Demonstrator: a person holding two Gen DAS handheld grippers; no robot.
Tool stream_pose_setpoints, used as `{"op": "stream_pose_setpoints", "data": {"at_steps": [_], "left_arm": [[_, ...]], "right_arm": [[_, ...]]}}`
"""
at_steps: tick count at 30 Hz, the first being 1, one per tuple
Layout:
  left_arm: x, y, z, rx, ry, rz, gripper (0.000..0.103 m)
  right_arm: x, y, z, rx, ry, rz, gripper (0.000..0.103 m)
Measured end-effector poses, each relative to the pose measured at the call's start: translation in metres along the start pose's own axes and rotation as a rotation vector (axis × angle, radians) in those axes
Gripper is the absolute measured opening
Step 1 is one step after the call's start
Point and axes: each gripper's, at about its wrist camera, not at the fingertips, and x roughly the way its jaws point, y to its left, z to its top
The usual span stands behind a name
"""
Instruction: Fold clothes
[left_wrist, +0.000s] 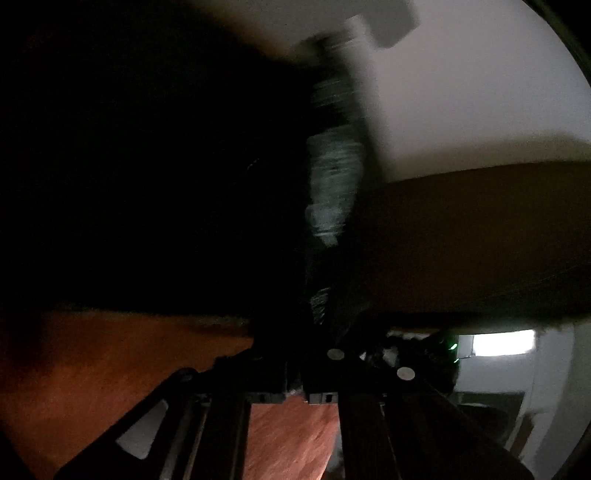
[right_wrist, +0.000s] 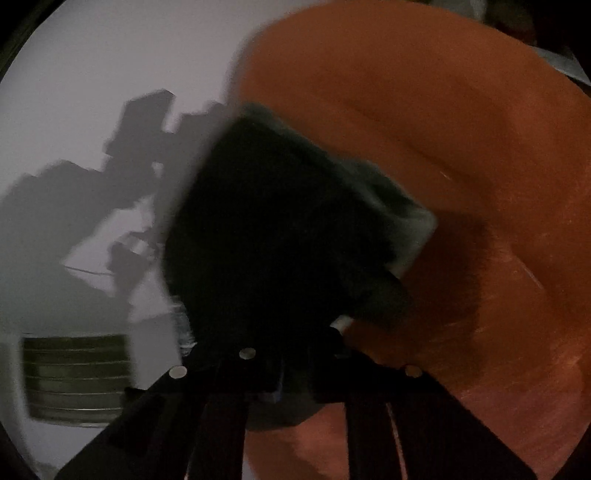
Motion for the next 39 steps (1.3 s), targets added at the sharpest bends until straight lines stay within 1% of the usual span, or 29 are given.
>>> {"op": "stream_pose_setpoints", "data": {"at_steps": [1,2,3,4,5,6,8,9,10,11,13,14,15,18,20,23,25,27,28,29,30,31,32,33,34,35,36,37,39], "left_arm": [[-0.007,0.003,-0.001,0.011,0.004,0.004,0.006],[-0.014,0.007,-0.003,0.022,0.009,0.007,0.008],[-0.021,0.01,-0.004,0.032,0.013,0.011,0.014],[-0.029,0.014,-0.006,0.043,0.017,0.014,0.022],[-0.036,0.017,-0.007,0.054,0.022,0.018,0.025],[-0.043,0.021,-0.009,0.065,0.026,0.022,0.027],[-0.057,0.028,-0.011,0.086,0.035,0.029,0.028],[-0.065,0.027,-0.008,0.101,0.041,0.028,0.029],[-0.072,0.022,0.0,0.119,0.048,0.023,0.033],[-0.072,0.016,0.011,0.134,0.048,0.027,0.038],[-0.057,-0.001,0.038,0.158,0.035,0.054,0.062],[-0.049,-0.01,0.052,0.171,0.029,0.067,0.065],[-0.042,-0.018,0.065,0.183,0.022,0.081,0.067],[-0.019,-0.044,0.106,0.22,0.002,0.12,0.07],[-0.004,-0.061,0.133,0.245,-0.011,0.147,0.073],[0.018,-0.087,0.173,0.282,-0.03,0.187,0.073],[0.029,-0.089,0.186,0.276,-0.041,0.235,0.073],[0.045,-0.095,0.195,0.253,-0.038,0.223,0.073],[0.055,-0.099,0.201,0.242,-0.037,0.215,0.073],[0.058,-0.1,0.199,0.249,-0.041,0.216,0.073],[0.054,-0.098,0.191,0.27,-0.048,0.225,0.072],[0.051,-0.096,0.184,0.292,-0.056,0.235,0.056],[0.048,-0.094,0.176,0.314,-0.063,0.245,0.047],[0.046,-0.097,0.171,0.334,-0.075,0.255,0.041],[0.045,-0.103,0.169,0.354,-0.09,0.266,0.034],[0.044,-0.109,0.167,0.374,-0.105,0.276,0.031],[0.041,-0.118,0.165,0.393,-0.125,0.27,0.029],[0.035,-0.128,0.163,0.41,-0.148,0.248,0.028],[0.033,-0.136,0.162,0.422,-0.173,0.229,0.028]], "right_arm": [[0.007,-0.004,0.0,0.014,0.038,-0.046,0.015],[0.006,-0.006,-0.003,0.021,0.053,-0.069,0.016],[0.001,-0.005,-0.006,0.013,0.058,-0.085,0.026],[-0.009,0.0,-0.007,-0.015,0.044,-0.113,0.032],[-0.02,0.005,-0.008,-0.048,0.025,-0.143,0.041],[-0.031,0.011,-0.01,-0.08,0.007,-0.174,0.046],[-0.051,0.022,-0.011,-0.131,-0.037,-0.214,0.047],[-0.057,0.029,-0.009,-0.15,-0.058,-0.215,0.047],[-0.061,0.036,-0.007,-0.165,-0.077,-0.212,0.047],[-0.066,0.046,-0.005,-0.19,-0.103,-0.18,0.047],[-0.068,0.066,0.0,-0.247,-0.14,-0.129,0.047],[-0.065,0.078,0.007,-0.303,-0.158,-0.105,0.05],[-0.059,0.09,0.017,-0.357,-0.161,-0.098,0.056],[-0.038,0.118,0.059,-0.485,-0.161,-0.095,0.066],[-0.017,0.127,0.1,-0.532,-0.139,-0.093,0.066],[0.018,0.129,0.156,-0.573,-0.066,-0.1,0.066],[0.04,0.132,0.174,-0.595,-0.015,-0.092,0.066],[0.062,0.135,0.19,-0.617,0.037,-0.082,0.066],[0.071,0.133,0.195,-0.615,0.063,-0.064,0.065],[0.078,0.131,0.198,-0.61,0.089,-0.042,0.057],[0.084,0.128,0.2,-0.594,0.106,-0.012,0.047],[0.089,0.123,0.202,-0.567,0.119,0.009,0.04],[0.091,0.12,0.203,-0.539,0.117,0.028,0.019],[0.088,0.118,0.202,-0.526,0.1,0.055,0.009],[0.079,0.12,0.201,-0.523,0.059,0.079,0.008],[0.065,0.126,0.197,-0.54,0.001,0.091,0.007],[0.053,0.133,0.192,-0.569,-0.047,0.095,0.007],[0.037,0.149,0.184,-0.627,-0.119,0.079,0.007],[0.022,0.173,0.176,-0.719,-0.206,0.031,0.007]]}}
